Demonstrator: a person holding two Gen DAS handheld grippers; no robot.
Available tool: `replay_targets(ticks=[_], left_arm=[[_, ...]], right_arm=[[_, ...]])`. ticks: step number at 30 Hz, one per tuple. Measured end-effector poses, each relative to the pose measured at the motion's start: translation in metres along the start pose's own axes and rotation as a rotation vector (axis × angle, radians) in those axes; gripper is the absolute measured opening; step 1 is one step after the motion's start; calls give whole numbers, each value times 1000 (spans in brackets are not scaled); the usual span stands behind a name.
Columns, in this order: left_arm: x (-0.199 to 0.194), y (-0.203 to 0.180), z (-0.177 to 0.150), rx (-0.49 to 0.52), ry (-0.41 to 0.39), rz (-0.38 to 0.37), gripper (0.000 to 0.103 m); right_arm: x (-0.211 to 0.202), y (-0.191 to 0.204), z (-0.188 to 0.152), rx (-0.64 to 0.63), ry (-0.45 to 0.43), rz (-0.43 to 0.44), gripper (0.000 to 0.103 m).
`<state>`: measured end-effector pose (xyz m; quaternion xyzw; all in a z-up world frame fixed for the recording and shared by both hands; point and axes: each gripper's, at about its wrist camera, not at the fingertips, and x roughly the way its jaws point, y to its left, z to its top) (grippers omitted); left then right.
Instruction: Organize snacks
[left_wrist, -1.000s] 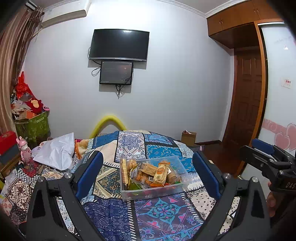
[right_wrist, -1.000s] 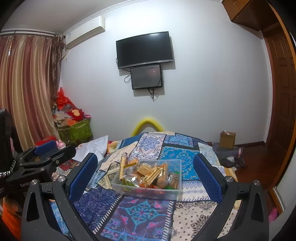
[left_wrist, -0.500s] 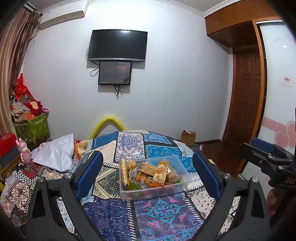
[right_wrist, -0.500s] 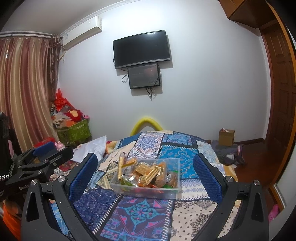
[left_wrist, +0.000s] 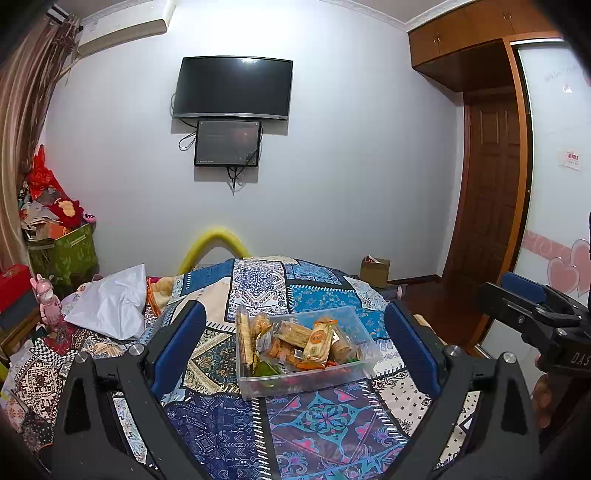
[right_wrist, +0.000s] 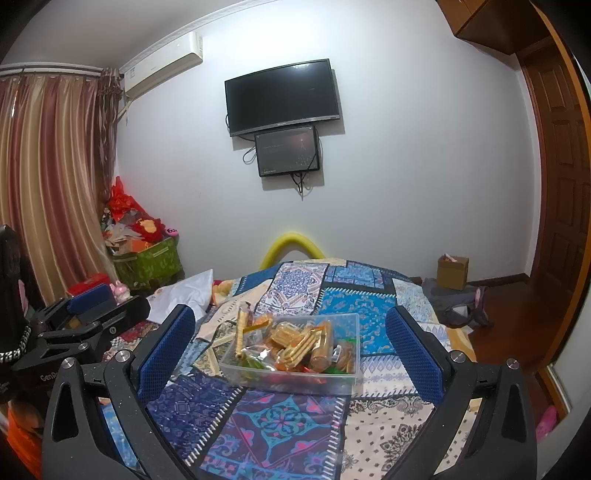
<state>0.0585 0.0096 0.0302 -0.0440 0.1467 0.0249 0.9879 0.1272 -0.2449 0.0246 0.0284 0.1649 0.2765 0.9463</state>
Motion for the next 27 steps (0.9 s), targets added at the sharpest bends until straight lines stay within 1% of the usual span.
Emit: replay_targets(ticks=[27], left_arm=[[-2, -3, -2, 4, 10, -28, 98]], right_arm=[[0, 1, -2, -6, 5, -4, 103]])
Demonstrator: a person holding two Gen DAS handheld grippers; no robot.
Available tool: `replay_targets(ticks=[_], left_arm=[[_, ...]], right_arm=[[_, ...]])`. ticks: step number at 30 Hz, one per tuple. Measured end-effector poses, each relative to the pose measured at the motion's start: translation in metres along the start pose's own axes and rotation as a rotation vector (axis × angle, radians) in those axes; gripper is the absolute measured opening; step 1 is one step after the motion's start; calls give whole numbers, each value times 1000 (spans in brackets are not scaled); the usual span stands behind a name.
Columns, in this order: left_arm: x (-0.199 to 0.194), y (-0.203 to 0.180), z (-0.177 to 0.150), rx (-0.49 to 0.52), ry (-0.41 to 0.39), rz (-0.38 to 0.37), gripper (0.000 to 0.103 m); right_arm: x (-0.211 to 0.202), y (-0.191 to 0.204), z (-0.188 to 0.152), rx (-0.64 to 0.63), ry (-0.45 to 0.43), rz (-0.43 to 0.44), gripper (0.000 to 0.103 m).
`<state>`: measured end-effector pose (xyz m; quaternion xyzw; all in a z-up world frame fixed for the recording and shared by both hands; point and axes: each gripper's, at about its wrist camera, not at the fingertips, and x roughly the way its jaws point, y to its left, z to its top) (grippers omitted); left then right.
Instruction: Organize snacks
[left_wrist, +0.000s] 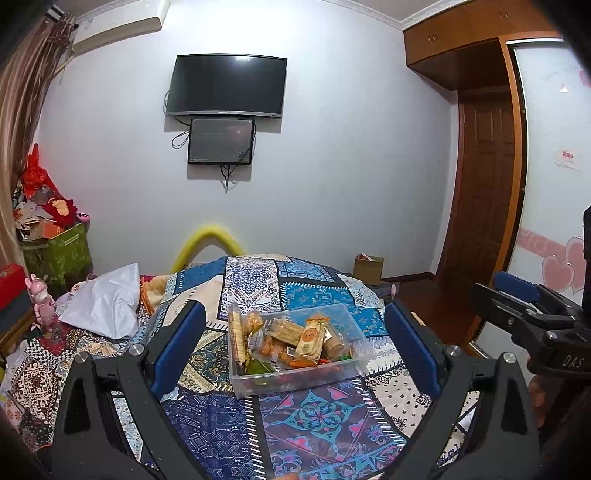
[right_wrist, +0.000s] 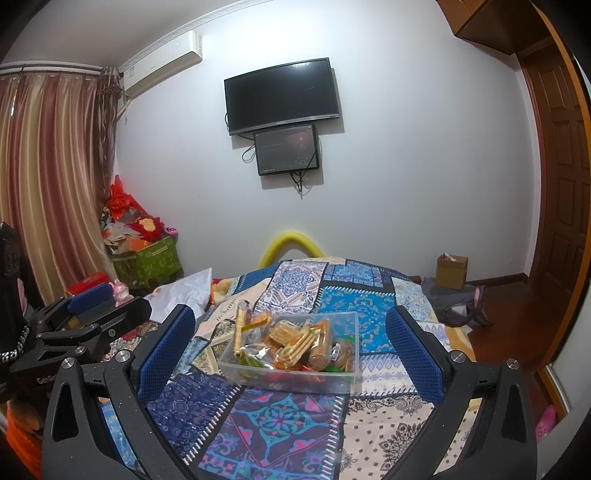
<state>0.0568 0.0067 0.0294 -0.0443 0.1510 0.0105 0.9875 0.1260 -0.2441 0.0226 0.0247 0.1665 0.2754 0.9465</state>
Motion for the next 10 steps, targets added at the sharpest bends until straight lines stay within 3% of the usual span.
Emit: replay_targets(ticks=[10], left_arm=[[3, 2, 0, -3, 16, -11, 98]], right_arm=[[4, -1, 0, -2, 8, -2, 103]])
